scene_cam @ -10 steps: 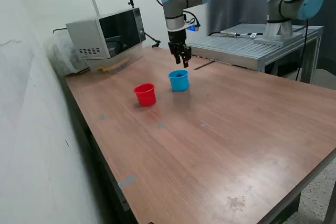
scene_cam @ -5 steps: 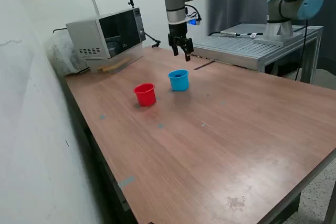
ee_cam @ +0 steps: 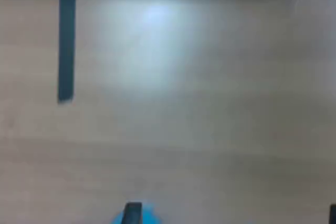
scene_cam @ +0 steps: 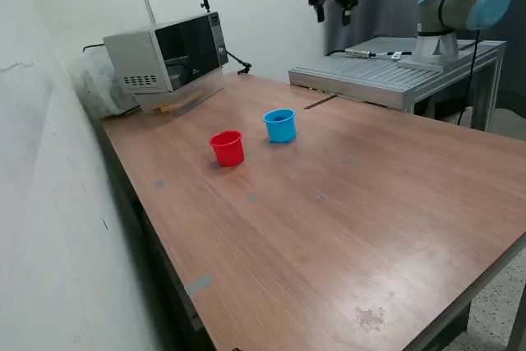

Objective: Place red objects in the red bin, and blue objects in the blue bin.

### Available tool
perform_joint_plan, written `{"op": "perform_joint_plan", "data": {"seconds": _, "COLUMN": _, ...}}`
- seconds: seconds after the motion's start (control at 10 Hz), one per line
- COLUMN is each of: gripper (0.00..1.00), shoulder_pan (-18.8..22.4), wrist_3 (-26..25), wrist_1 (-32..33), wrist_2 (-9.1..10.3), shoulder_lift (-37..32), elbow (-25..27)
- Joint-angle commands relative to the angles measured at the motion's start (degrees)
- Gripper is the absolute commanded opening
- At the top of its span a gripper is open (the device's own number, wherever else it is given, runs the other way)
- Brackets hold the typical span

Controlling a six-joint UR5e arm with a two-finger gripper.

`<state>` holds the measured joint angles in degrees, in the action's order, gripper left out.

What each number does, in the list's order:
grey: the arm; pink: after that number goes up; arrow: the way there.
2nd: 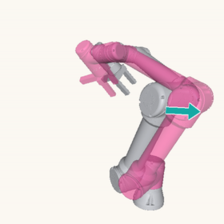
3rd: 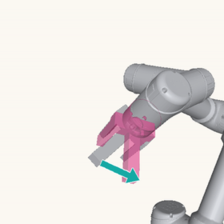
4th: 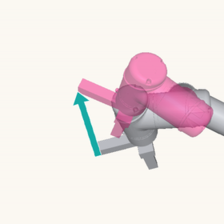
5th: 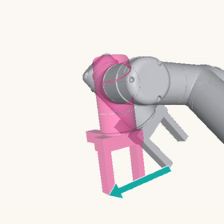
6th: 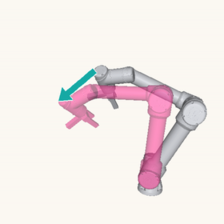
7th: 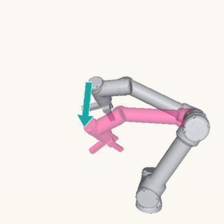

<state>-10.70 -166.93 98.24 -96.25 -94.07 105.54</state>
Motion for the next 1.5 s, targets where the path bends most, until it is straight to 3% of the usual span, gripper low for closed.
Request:
{"op": "perform_joint_plan", "data": {"seconds": 0.0, "gripper": 1.0, "shoulder_pan": 7.9, "wrist_3": -8.3, "wrist_1": -23.6, "wrist_2": -0.17, "shoulder_lift": -12.3, "elbow": -2.3}}
{"op": "perform_joint_plan", "data": {"seconds": 0.1, "gripper": 1.0, "shoulder_pan": 8.0, "wrist_3": -9.5, "wrist_1": -30.4, "wrist_2": -0.08, "shoulder_lift": -11.9, "elbow": -2.4}}
{"op": "perform_joint_plan", "data": {"seconds": 0.2, "gripper": 1.0, "shoulder_pan": 8.8, "wrist_3": -9.5, "wrist_1": -32.6, "wrist_2": -0.08, "shoulder_lift": -11.5, "elbow": -2.8}}
{"op": "perform_joint_plan", "data": {"seconds": 0.4, "gripper": 1.0, "shoulder_pan": 11.0, "wrist_3": -8.9, "wrist_1": -33.1, "wrist_2": -0.34, "shoulder_lift": -11.2, "elbow": -3.1}}
{"op": "perform_joint_plan", "data": {"seconds": 1.4, "gripper": 1.0, "shoulder_pan": 10.3, "wrist_3": -8.9, "wrist_1": -33.1, "wrist_2": -0.43, "shoulder_lift": -11.1, "elbow": -3.1}}
